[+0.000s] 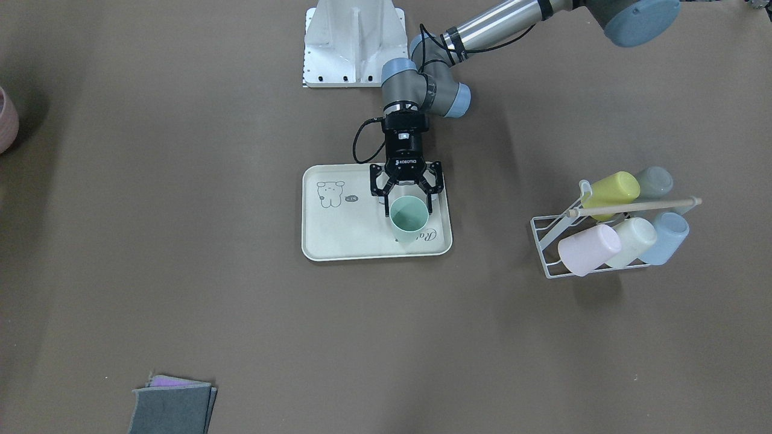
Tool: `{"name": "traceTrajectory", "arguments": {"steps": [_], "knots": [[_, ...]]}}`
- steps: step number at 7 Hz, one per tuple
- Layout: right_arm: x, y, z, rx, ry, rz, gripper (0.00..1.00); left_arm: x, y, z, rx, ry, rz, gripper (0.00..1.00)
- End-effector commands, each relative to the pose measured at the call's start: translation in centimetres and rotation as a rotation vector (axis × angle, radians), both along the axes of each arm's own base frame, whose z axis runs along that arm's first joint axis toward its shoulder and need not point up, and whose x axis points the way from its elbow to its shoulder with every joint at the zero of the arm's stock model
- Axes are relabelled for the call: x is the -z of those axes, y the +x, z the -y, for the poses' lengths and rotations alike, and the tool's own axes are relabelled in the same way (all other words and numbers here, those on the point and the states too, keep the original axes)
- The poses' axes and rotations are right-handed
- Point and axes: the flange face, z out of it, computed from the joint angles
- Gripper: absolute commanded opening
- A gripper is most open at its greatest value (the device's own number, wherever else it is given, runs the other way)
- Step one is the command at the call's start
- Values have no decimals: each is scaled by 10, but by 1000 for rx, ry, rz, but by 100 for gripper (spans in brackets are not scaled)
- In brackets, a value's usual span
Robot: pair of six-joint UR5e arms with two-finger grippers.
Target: Pick up and place green cup on tray
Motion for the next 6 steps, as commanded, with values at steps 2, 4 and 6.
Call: {"name": "traceTrajectory", "arguments": {"steps": [2, 4, 6], "knots": [[0, 0, -4, 0, -1, 2, 100, 11, -8, -1, 6, 8, -23, 96], [0, 0, -5, 0, -1, 2, 100, 29, -40, -7, -3, 27, -31, 97], [1, 0, -6, 0, 0, 2, 100, 47, -68, -11, -7, 36, -85, 97]]}}
